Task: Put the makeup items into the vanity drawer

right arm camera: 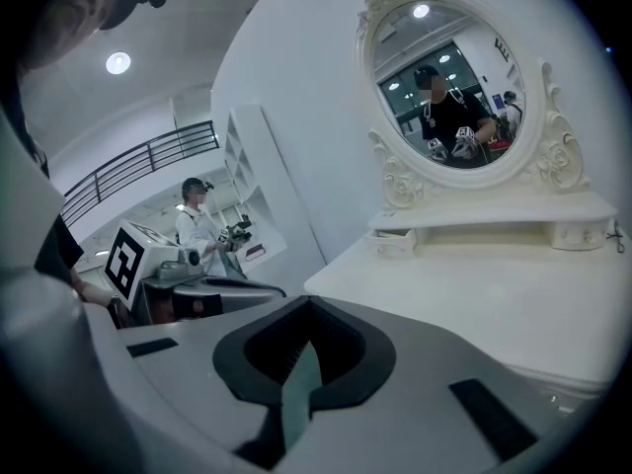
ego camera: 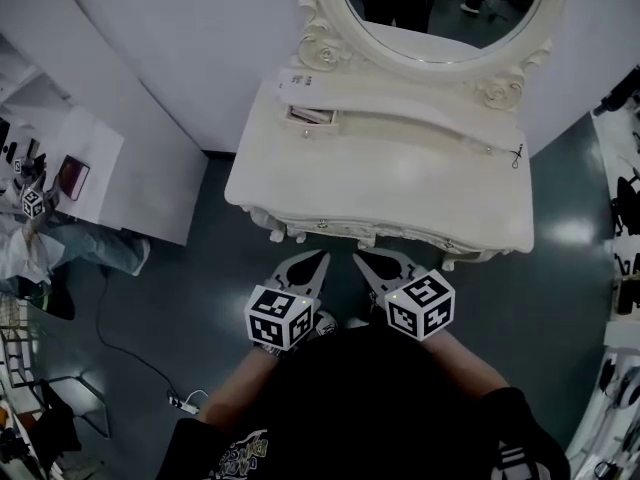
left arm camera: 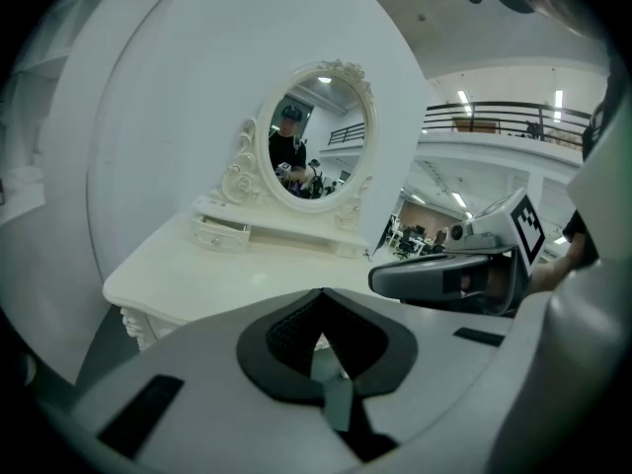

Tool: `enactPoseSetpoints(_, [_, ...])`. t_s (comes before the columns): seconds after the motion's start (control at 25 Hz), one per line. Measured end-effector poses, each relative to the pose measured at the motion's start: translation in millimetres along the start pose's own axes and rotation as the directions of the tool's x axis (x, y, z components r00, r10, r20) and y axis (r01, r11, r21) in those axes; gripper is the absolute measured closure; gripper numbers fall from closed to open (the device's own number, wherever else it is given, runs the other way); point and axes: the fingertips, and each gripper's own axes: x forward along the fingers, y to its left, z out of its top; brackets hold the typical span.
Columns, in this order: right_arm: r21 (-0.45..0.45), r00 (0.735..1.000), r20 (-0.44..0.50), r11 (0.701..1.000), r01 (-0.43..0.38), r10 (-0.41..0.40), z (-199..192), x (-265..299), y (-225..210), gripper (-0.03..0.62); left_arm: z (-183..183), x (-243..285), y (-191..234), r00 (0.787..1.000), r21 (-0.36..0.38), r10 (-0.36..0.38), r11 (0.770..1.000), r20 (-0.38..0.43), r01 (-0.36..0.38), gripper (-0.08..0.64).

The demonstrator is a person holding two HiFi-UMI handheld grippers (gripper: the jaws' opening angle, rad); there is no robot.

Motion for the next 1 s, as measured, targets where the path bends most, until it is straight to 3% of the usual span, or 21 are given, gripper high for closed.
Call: enactPoseSetpoints(1.0, [-0.011,0.999,0.038,1.0,0.003,-0.002,-18,4,48,0.563,-15,-42,1,1.0,0.039,-0.025,0.999,0.015,0.024,0.56])
